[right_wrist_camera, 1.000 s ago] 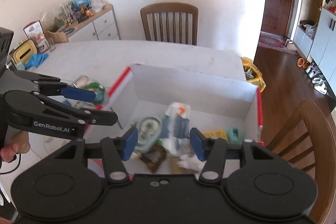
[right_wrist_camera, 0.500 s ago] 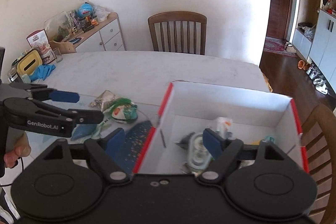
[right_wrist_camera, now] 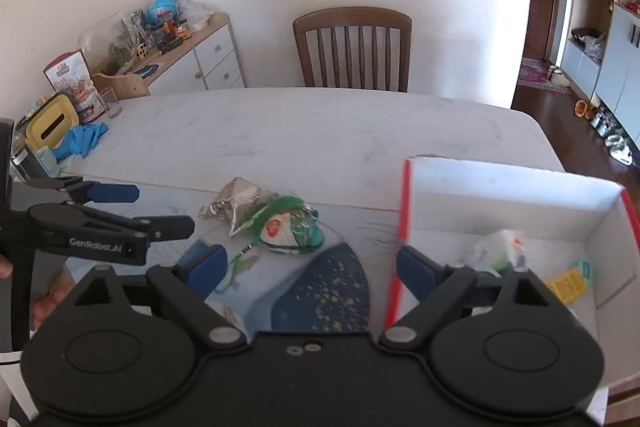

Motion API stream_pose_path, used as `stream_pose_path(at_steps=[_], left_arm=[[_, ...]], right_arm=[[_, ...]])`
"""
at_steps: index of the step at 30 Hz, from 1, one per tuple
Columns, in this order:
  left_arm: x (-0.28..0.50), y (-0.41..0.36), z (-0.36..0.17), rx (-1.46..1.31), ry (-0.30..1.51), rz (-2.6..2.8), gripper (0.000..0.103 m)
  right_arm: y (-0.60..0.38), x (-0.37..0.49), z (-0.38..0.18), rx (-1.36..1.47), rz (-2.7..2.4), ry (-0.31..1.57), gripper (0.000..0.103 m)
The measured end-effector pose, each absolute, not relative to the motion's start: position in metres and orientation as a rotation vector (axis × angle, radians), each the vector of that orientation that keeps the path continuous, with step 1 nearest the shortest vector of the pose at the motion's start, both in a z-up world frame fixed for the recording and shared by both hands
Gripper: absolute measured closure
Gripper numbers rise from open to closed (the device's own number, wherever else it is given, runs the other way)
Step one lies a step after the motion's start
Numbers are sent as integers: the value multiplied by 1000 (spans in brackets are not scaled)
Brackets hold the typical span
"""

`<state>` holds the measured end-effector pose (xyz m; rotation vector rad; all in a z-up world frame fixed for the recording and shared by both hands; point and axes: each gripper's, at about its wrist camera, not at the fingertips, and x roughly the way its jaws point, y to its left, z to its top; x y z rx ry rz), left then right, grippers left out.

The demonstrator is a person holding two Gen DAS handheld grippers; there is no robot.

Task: Organize objects
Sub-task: 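Withdraw both tools from the box back over the remaining items, then grasp the silver foil bag with the left tool while the right tool grasps the green-tasseled pouch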

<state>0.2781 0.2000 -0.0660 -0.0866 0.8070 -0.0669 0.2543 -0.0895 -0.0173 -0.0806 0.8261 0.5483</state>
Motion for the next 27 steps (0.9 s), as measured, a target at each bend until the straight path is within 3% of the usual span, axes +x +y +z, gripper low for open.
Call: stream_pose_path(at_steps=[14,27], left_arm=[[344,228,-110,-118,879,-103,1],[381,223,-148,-100,935,-112,1]], right_arm=[[-25,287,-63,-193,528,888,13],[3,321,-108,-255,499,947,20]])
